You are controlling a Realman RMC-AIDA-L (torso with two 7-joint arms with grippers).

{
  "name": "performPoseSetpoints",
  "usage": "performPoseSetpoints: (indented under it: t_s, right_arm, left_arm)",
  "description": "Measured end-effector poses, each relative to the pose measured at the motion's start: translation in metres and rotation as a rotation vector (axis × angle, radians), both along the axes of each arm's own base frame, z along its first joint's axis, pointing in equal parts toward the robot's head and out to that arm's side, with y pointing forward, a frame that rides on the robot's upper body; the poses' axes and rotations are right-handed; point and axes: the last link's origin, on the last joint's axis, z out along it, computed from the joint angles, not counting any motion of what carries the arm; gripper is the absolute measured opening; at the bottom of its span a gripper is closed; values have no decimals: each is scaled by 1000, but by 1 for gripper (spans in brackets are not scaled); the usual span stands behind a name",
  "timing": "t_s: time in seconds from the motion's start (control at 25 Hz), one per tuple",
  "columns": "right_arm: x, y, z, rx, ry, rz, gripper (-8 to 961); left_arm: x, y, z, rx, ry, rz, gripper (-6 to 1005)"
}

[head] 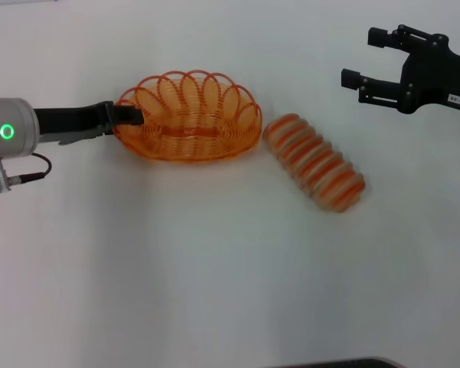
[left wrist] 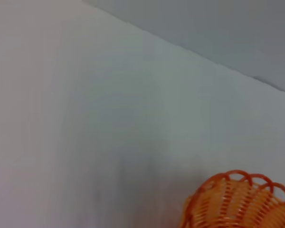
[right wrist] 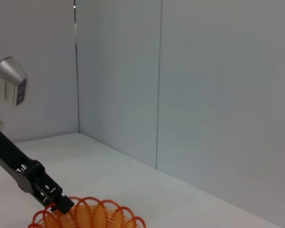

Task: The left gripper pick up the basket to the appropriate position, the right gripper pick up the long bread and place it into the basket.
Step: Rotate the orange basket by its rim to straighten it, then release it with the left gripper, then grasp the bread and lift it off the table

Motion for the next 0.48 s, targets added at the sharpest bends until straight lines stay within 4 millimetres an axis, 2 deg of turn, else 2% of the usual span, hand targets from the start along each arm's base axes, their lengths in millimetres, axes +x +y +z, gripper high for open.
performPoseSetpoints:
  t_s: [0.16,0.48]
  right_arm:
    - [0,0,1,5,9,-3,836]
    - [-4,5,12,-13,134,-100,835]
  left_arm:
    - [4,0,13,4,5,-51,523]
    - [-8,-1,45,15,33,-185,847]
